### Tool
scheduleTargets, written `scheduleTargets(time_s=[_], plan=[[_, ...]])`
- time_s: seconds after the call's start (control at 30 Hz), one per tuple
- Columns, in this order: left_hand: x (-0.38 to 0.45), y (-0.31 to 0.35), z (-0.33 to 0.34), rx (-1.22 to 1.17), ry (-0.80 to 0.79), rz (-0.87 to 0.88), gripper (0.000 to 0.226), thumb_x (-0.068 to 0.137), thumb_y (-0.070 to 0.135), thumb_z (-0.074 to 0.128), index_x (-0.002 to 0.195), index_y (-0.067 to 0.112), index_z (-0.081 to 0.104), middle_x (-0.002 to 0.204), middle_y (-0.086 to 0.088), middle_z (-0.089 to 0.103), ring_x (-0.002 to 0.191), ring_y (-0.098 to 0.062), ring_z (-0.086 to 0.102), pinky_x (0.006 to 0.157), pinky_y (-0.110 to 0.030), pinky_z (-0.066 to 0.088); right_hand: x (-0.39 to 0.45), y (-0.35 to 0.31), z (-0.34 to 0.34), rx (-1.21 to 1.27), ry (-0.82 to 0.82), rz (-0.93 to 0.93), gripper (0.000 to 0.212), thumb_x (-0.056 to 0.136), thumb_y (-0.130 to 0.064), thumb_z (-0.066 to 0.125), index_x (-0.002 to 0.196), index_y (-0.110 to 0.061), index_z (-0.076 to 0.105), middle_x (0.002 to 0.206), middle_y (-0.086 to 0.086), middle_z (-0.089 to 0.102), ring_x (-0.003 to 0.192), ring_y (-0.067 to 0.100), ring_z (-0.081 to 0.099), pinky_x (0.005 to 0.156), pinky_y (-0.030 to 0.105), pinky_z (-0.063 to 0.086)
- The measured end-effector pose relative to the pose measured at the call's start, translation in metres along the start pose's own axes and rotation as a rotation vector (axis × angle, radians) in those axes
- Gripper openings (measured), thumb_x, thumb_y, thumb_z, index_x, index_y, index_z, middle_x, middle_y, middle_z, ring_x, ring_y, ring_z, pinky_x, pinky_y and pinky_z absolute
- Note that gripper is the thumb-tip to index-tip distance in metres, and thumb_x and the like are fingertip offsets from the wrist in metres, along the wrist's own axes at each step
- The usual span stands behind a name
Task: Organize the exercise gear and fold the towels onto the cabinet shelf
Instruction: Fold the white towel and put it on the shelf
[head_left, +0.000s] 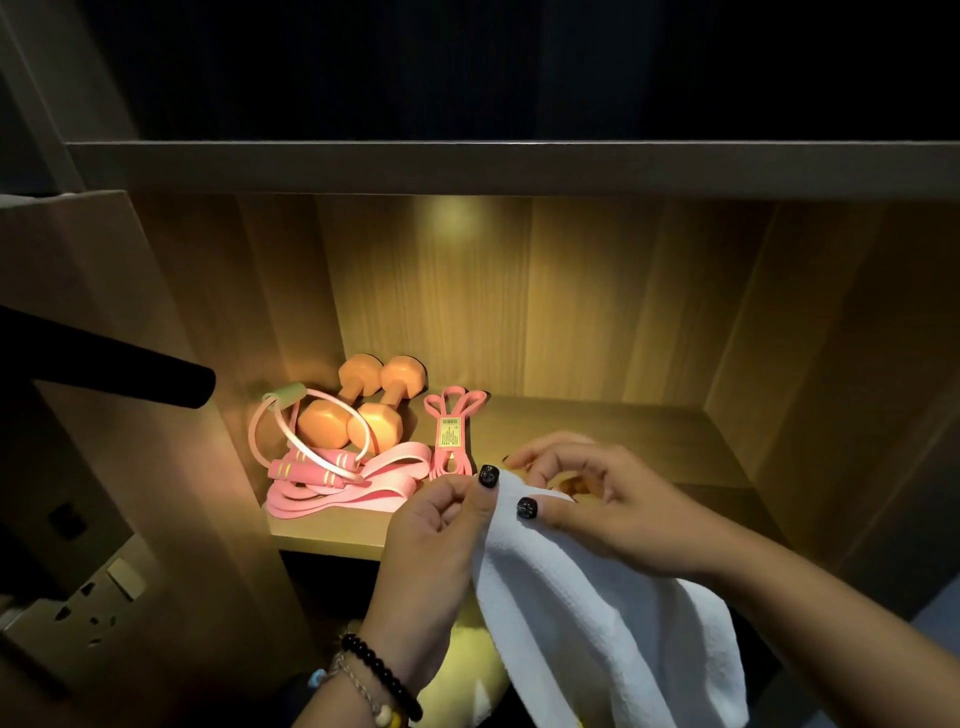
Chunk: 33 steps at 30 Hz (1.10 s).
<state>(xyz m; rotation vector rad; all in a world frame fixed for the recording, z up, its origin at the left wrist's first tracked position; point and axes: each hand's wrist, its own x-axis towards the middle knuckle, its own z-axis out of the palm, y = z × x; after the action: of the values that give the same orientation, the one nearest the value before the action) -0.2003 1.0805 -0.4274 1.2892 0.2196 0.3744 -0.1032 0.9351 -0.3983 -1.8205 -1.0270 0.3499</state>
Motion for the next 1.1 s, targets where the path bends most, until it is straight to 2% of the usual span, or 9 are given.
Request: scheduleTargets(time_s=[0.13, 0.33, 0.5, 0.6, 0.7, 0.77, 0.83, 0.93, 1.1], plan=[[-0.001, 0.001, 0.002, -0.025, 0.008, 0.006, 0.044, 0.077, 0.036, 0.063, 0.090, -0.006, 0.064, 0.076, -0.015, 0.068, 0.068, -0.022, 0.059, 0.062, -0.032, 0.046, -0.010, 0.008, 0.002, 0.087, -0.114, 0.005, 0.009, 0.077, -0.030, 0.075, 0.077, -0.027, 0.066, 0.080, -0.010, 0.060, 0.075, 0.007, 0.054, 0.067, 0.021, 0.042], [0.005, 0.012, 0.016, -0.014, 0.025, 0.059, 0.052, 0.078, 0.038, 0.061, 0.096, -0.010, 0.058, 0.076, -0.017, 0.061, 0.068, -0.021, 0.055, 0.061, -0.032, 0.046, -0.010, 0.012, 0.008, 0.111, -0.099, -0.071, 0.012, 0.075, -0.043, 0.071, 0.067, -0.035, 0.069, 0.082, -0.014, 0.051, 0.080, 0.007, 0.050, 0.072, 0.024, 0.038], [0.023, 0.045, 0.028, -0.015, 0.037, 0.121, 0.049, 0.082, 0.039, 0.061, 0.096, -0.007, 0.060, 0.084, -0.026, 0.063, 0.076, -0.031, 0.059, 0.076, -0.045, 0.052, 0.006, 0.001, -0.006, 0.054, -0.039, -0.022, 0.058, 0.074, -0.057, 0.065, 0.083, -0.001, 0.068, 0.103, 0.014, 0.060, 0.091, 0.026, 0.059, 0.081, 0.040, 0.046], [0.035, 0.070, 0.033, 0.017, 0.028, 0.159, 0.048, 0.085, 0.041, 0.062, 0.097, -0.005, 0.061, 0.096, -0.033, 0.062, 0.087, -0.039, 0.061, 0.092, -0.059, 0.047, 0.012, -0.014, -0.023, 0.095, -0.067, 0.080, 0.057, 0.070, -0.056, 0.074, 0.084, -0.001, 0.068, 0.084, 0.008, 0.066, 0.075, 0.018, 0.061, 0.068, 0.032, 0.044], [0.047, 0.095, 0.040, 0.092, 0.017, 0.226, 0.042, 0.081, 0.042, 0.064, 0.095, 0.003, 0.065, 0.093, -0.021, 0.065, 0.087, -0.029, 0.060, 0.089, -0.052, 0.051, 0.025, -0.037, -0.049, -0.063, 0.035, 0.050, 0.039, 0.075, -0.043, 0.077, 0.073, -0.005, 0.070, 0.070, 0.007, 0.064, 0.064, 0.013, 0.057, 0.056, 0.026, 0.042], [0.054, 0.110, 0.042, 0.160, -0.005, 0.321, 0.031, 0.080, 0.034, 0.067, 0.099, 0.010, 0.064, 0.087, -0.009, 0.071, 0.084, -0.020, 0.064, 0.077, -0.037, 0.056, 0.034, -0.053, -0.069, -0.227, 0.126, -0.030, 0.046, 0.073, -0.048, 0.076, 0.068, -0.003, 0.067, 0.067, 0.018, 0.063, 0.060, 0.017, 0.054, 0.054, 0.030, 0.038], [0.057, 0.124, 0.041, 0.299, -0.037, 0.466, 0.028, 0.082, 0.018, 0.073, 0.104, 0.020, 0.056, 0.082, 0.006, 0.073, 0.080, -0.010, 0.067, 0.067, -0.024, 0.057, 0.039, -0.067, -0.089, -0.366, 0.219, -0.098, 0.033, 0.076, -0.041, 0.076, 0.061, -0.015, 0.064, 0.063, 0.011, 0.061, 0.058, 0.016, 0.053, 0.053, 0.031, 0.039], [0.052, 0.145, 0.042, 0.597, -0.128, 0.715, 0.038, 0.079, 0.012, 0.076, 0.104, 0.029, 0.053, 0.093, 0.015, 0.066, 0.089, -0.002, 0.065, 0.072, -0.025, 0.059, 0.034, -0.093, -0.106, -0.499, 0.344, -0.152, 0.023, 0.080, -0.027, 0.075, 0.063, -0.025, 0.060, 0.064, -0.006, 0.057, 0.061, 0.011, 0.055, 0.054, 0.024, 0.041], [0.041, 0.203, 0.065, 0.753, -0.183, 1.044, 0.022, 0.084, 0.012, 0.070, 0.101, 0.025, 0.063, 0.097, 0.012, 0.064, 0.093, -0.005, 0.063, 0.077, -0.025, 0.057, 0.019, -0.154, -0.127, -0.690, 0.623, -0.283, 0.022, 0.080, -0.027, 0.076, 0.069, -0.011, 0.066, 0.063, -0.006, 0.051, 0.060, 0.013, 0.054, 0.051, 0.019, 0.038]])
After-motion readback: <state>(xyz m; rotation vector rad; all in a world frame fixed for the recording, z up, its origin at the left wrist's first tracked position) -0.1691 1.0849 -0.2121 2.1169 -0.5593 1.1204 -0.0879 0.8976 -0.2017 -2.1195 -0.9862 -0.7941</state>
